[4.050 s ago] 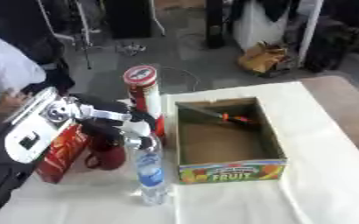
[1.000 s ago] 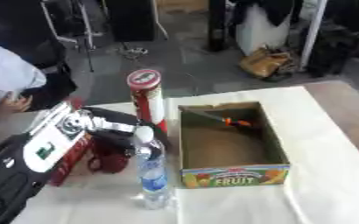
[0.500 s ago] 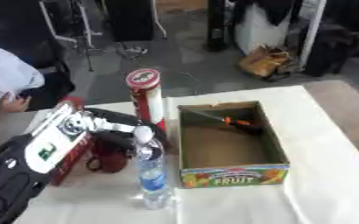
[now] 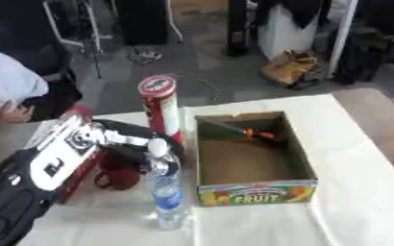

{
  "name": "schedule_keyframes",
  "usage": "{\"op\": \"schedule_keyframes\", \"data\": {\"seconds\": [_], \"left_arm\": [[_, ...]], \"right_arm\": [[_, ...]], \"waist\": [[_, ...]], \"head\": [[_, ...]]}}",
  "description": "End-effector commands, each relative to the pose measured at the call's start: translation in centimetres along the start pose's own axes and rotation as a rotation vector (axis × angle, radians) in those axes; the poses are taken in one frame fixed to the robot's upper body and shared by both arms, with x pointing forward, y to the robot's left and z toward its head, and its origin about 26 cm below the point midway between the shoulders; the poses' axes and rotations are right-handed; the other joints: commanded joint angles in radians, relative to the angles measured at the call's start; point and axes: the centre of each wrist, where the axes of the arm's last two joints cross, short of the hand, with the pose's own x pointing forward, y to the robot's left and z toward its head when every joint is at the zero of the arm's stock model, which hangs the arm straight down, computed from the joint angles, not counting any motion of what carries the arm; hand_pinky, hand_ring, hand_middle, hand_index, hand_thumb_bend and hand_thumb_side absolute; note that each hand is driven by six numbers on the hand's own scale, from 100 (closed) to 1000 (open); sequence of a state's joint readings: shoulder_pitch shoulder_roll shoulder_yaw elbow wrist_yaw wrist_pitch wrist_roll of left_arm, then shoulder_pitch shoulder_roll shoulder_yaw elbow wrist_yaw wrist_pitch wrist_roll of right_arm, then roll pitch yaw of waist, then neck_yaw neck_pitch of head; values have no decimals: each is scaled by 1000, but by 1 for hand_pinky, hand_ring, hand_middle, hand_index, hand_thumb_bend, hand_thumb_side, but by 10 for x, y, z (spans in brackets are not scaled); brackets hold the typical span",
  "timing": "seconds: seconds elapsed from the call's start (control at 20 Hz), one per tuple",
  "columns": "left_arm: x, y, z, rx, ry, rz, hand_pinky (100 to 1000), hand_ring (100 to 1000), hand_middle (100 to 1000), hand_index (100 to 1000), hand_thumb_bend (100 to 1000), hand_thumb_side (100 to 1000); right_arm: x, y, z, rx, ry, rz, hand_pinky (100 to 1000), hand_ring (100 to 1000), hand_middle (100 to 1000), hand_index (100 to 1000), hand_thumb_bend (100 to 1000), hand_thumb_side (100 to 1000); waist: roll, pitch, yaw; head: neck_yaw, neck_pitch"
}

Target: Pick up objects on the table and place them in the box.

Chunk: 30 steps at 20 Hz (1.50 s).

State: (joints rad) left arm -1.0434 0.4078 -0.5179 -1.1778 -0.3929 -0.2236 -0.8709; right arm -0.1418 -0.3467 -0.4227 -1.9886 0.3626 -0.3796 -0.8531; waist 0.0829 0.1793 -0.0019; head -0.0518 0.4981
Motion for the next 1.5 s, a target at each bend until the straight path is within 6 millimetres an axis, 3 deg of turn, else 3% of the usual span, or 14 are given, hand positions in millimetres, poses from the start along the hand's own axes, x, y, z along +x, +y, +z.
{"op": "schedule_keyframes", "data": {"seconds": [0.05, 0.45, 0.5, 0.7, 1.1, 1.45, 1.5], "left_arm": [[-2, 1, 1, -42, -5, -37, 1000, 1000, 1000, 1000, 171, 1000], [3, 5, 1, -32, -29, -65, 989, 1000, 1000, 1000, 100, 1000], [3, 5, 1, -32, -29, -70, 904, 960, 976, 1000, 100, 1000], [3, 6, 3, -27, -28, -87, 836, 901, 897, 1000, 100, 1000], [3, 6, 3, -22, -28, -93, 793, 850, 830, 921, 100, 1000], [1, 2, 2, -25, -32, -75, 721, 808, 808, 904, 100, 1000], [1, 2, 1, -25, -34, -73, 629, 765, 792, 885, 100, 1000]], "right_arm": [[3, 2, -8, -60, -60, -63, 742, 838, 699, 741, 100, 1000], [3, 2, -8, -60, -60, -66, 744, 838, 700, 740, 100, 1000], [3, 2, -8, -60, -61, -66, 744, 838, 699, 740, 100, 1000], [3, 2, -8, -61, -59, -65, 744, 838, 699, 740, 100, 1000], [3, 2, -8, -61, -60, -65, 745, 838, 699, 740, 100, 1000], [3, 2, -9, -62, -61, -66, 745, 838, 699, 740, 100, 1000], [3, 2, -9, -63, -62, -66, 746, 838, 699, 740, 100, 1000]], "waist": [[-8, -10, -1], [-9, -12, 0], [-10, -13, 0], [-10, -13, 3], [-10, -13, 3], [-10, -13, 5], [-10, -12, 4]], "head": [[-3, 0], [-4, 2], [-4, 1], [-3, -2], [-3, 0], [-5, -3], [-6, -4]]}}
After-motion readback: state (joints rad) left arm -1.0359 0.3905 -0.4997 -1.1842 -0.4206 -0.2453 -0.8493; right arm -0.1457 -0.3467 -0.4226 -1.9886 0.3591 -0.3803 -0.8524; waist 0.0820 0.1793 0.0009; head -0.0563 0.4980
